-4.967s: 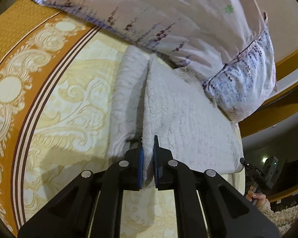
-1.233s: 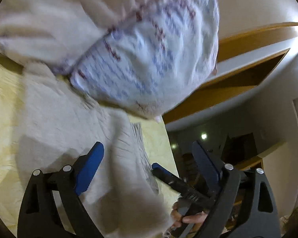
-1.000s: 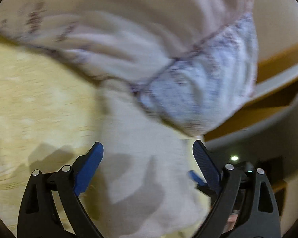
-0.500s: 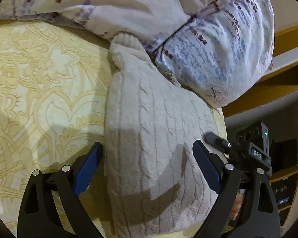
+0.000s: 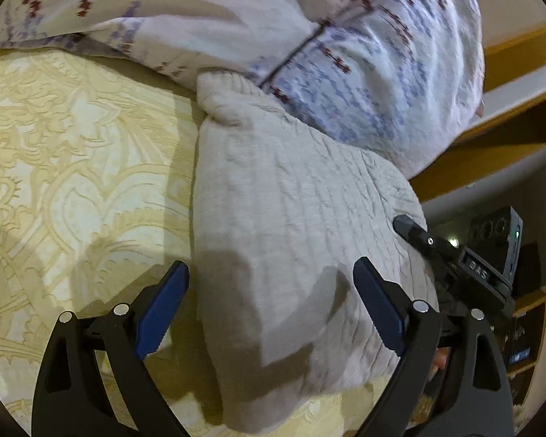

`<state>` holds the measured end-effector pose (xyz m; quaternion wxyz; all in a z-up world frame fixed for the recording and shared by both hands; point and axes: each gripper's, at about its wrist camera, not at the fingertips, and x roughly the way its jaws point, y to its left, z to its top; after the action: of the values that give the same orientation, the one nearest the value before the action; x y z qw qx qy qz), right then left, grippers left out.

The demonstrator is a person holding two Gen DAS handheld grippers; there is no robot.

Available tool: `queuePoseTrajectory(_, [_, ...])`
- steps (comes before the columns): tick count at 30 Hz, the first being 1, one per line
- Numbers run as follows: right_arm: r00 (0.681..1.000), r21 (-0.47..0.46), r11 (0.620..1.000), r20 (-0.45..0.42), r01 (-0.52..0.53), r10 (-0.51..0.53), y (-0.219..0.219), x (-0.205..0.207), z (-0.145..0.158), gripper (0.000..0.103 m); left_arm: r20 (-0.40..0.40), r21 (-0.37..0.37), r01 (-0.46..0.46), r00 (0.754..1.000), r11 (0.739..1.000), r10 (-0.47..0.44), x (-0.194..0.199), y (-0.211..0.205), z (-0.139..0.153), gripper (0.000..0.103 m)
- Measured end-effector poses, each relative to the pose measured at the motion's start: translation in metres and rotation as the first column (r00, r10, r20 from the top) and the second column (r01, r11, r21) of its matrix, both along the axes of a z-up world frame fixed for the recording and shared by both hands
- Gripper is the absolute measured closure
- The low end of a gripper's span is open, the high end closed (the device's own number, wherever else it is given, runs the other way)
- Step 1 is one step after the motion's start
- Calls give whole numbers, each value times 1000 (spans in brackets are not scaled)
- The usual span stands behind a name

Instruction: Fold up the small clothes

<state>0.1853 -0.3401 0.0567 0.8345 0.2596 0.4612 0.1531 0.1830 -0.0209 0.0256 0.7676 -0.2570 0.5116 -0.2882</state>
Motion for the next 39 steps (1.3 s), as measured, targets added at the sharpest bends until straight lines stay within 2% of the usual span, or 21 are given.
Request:
queuePoseTrajectory(3, [999, -94, 994, -17, 48, -50, -20, -7, -7, 89, 11, 10, 45, 999, 999, -45, -4, -13, 2, 11])
queuePoseTrajectory(7, [994, -139, 986, -36, 94, -100, -37, -13, -18, 89, 10, 22, 89, 996, 996, -89, -12, -20, 2, 11])
queuePoseTrajectory(11, [992, -200, 972, 19, 127, -125, -40, -19, -11, 89, 5, 26, 109, 994, 994, -109, -16, -26, 1, 11])
queuePoseTrajectory(13, [991, -214, 968, 26, 133, -130, -41, -19, -11, 89, 6, 28, 119, 993, 993, -119, -18, -29, 1, 11])
queuePoseTrajectory(16, [991, -211, 969, -13, 131, -137, -45, -18, -22, 89, -2, 29, 130, 992, 991, -130, -20, -34, -2, 11])
queuePoseTrajectory(19, [989, -185, 971, 27, 150, -147, -45, -21, -16, 89, 8, 29, 140, 990, 990, -140, -25, -36, -3, 11])
queuePoseTrajectory(21, [989, -205, 967, 37, 150, -145, -44, -20, -14, 89, 12, 25, 141, 990, 990, -142, -27, -37, -4, 11])
queuePoseTrajectory(24, [982, -223, 959, -18, 177, -186, -49, -17, -31, 89, 9, 23, 151, 988, 988, -151, -30, -39, -7, 11])
queuePoseTrajectory(29, [965, -176, 955, -63, 240, -254, -62, -23, -47, 88, 14, 21, 167, 986, 986, -167, -34, -43, -8, 11])
queuePoseTrajectory(32, [957, -97, 956, -68, 276, -283, -73, -34, -38, 74, 0, 18, 177, 984, 984, -177, -37, -45, -10, 11])
queuePoseTrajectory(34, [953, -24, 955, -50, 297, -298, -84, -48, -30, 54, 5, 10, 178, 984, 984, -178, -41, -43, -9, 13])
queuePoseTrajectory(39, [964, 50, 964, -59, 263, -260, -88, -86, -29, 53, 2, -6, 163, 987, 987, -163, -49, -37, -10, 17])
